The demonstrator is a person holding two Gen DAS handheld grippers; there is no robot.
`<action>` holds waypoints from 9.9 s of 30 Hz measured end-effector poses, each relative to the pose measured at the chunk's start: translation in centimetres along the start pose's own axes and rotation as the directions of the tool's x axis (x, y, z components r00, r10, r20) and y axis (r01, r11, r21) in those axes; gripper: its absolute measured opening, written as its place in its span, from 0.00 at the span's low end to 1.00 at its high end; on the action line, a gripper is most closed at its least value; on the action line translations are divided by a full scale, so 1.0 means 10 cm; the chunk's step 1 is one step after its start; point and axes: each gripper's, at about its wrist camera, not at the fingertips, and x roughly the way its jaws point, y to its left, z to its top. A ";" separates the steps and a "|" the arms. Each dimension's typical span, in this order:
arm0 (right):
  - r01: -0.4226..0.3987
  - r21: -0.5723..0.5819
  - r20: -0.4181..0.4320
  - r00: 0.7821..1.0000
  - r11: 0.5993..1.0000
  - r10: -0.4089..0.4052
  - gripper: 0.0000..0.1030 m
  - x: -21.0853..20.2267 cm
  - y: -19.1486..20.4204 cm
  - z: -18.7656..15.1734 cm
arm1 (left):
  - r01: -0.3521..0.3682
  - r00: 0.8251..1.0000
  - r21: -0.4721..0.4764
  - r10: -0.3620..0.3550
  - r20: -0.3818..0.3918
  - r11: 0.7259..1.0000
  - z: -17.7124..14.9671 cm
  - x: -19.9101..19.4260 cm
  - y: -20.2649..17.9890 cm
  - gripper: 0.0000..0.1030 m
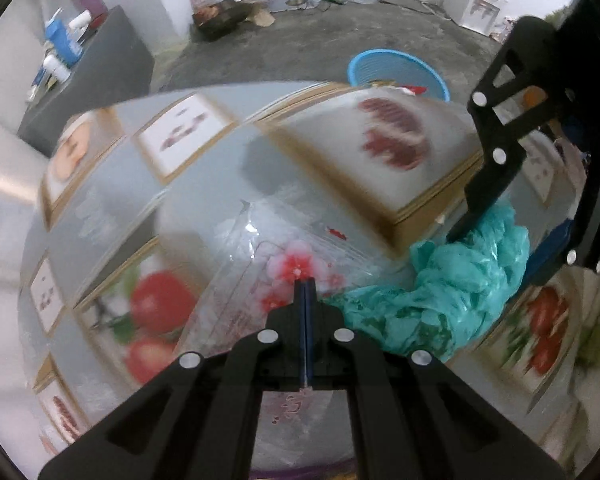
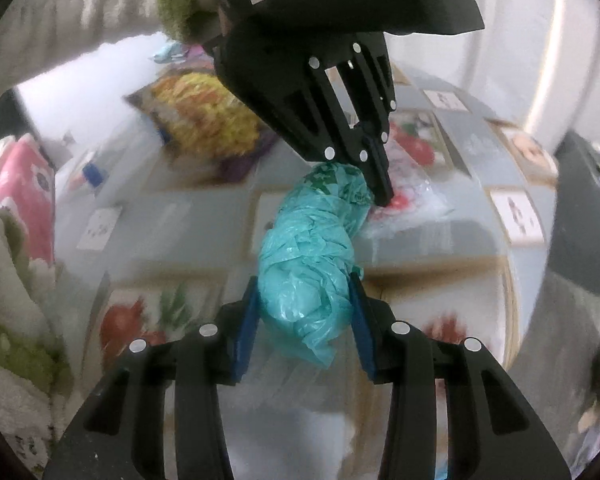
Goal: Collect trash
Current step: 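Carry the clear bag with the left gripper while the right gripper carries the teal bag to the wastebasket, then open both grippers above the blue wastebasket, dropping both bags, then move both tools back over the table toward the Pepsi bottle and noodle packet, then grasp the clear Pepsi bottle with the left gripper while the right gripper grasps the purple noodle packet, then carry the bottle with the left gripper while the right gripper carries the packet to the wastebasket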
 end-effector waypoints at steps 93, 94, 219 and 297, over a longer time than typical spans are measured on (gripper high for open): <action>0.236 0.620 -0.021 0.959 0.748 -0.284 0.41 -0.49 0.66 -0.99 | -0.165 0.910 -0.727 0.388 0.149 0.666 -0.93 -0.22 -2.37 0.43; 0.235 0.623 -0.018 0.958 0.746 -0.286 0.40 -0.49 0.67 -1.00 | -0.174 0.906 -0.725 0.396 0.147 0.667 -0.92 -0.22 -2.38 0.35; 0.279 -0.141 0.126 0.957 0.950 -0.262 0.60 0.73 1.07 1.12 | 0.018 0.819 -0.985 0.563 0.113 0.172 -2.84 -0.93 -1.37 0.73; 0.529 0.184 0.336 0.759 0.829 -0.558 0.01 -0.49 1.12 0.63 | 0.030 0.703 -0.966 0.681 0.204 0.258 -2.38 -1.34 -1.57 0.63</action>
